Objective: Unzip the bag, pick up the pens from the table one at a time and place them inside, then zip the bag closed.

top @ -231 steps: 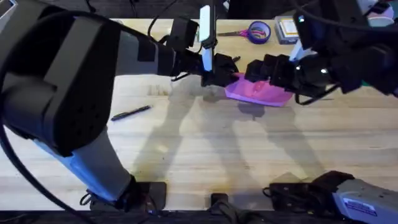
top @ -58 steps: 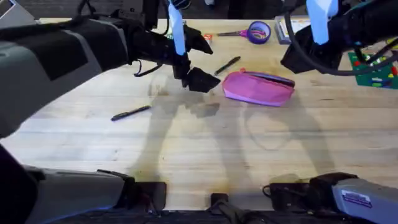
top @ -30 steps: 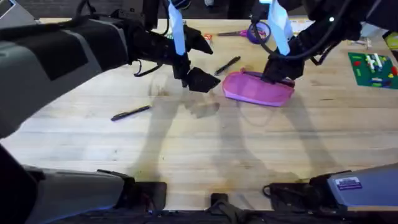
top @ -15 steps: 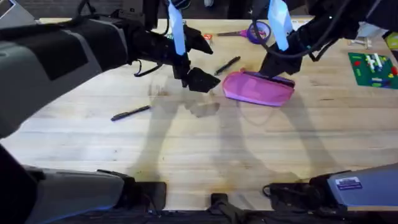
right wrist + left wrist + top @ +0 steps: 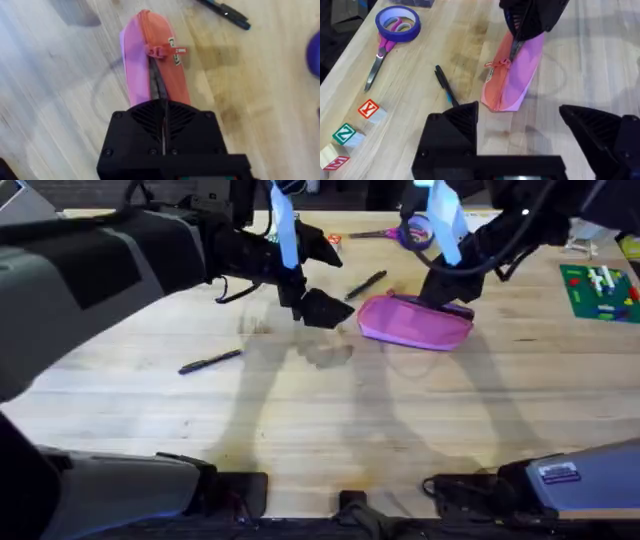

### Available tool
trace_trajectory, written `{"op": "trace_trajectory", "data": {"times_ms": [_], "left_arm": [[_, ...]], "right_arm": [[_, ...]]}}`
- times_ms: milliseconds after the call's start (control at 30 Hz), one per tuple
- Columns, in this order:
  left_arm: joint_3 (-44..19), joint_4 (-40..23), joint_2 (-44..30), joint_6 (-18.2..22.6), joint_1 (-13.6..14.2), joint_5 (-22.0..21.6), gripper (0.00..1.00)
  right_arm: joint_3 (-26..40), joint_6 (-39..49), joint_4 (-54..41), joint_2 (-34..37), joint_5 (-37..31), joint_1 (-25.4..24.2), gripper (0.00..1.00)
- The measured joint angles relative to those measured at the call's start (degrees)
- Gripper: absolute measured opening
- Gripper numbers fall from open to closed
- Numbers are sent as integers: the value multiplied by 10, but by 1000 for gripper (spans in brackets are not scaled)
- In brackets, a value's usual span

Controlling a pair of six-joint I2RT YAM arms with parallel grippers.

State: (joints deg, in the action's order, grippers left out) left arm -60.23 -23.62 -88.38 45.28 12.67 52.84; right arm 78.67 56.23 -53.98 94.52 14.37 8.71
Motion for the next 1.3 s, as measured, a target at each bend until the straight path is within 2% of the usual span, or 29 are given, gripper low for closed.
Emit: {"op": "trace_trajectory", "data": {"times_ms": [233, 533, 733, 767, 833, 1300], "left_arm": [[0, 0, 0, 0, 0, 0, 993], [0, 0, 0, 0, 0, 0, 993], [0, 0, 0, 0, 0, 0, 993], [0, 0, 0, 0, 0, 0, 993], [0, 0, 0, 0, 0, 0, 993], [0, 0, 0, 0, 0, 0, 993]], "right_arm": [[-1, 0, 4, 72, 0, 0, 34], [-1, -1, 9, 83, -1, 0, 48], [-1, 0, 9, 83, -2, -1, 889], [-1, 2, 10, 83, -2, -1, 970], [-1, 4, 10, 83, -2, -1, 995], [-2, -23, -1, 68, -2, -2, 998]]}}
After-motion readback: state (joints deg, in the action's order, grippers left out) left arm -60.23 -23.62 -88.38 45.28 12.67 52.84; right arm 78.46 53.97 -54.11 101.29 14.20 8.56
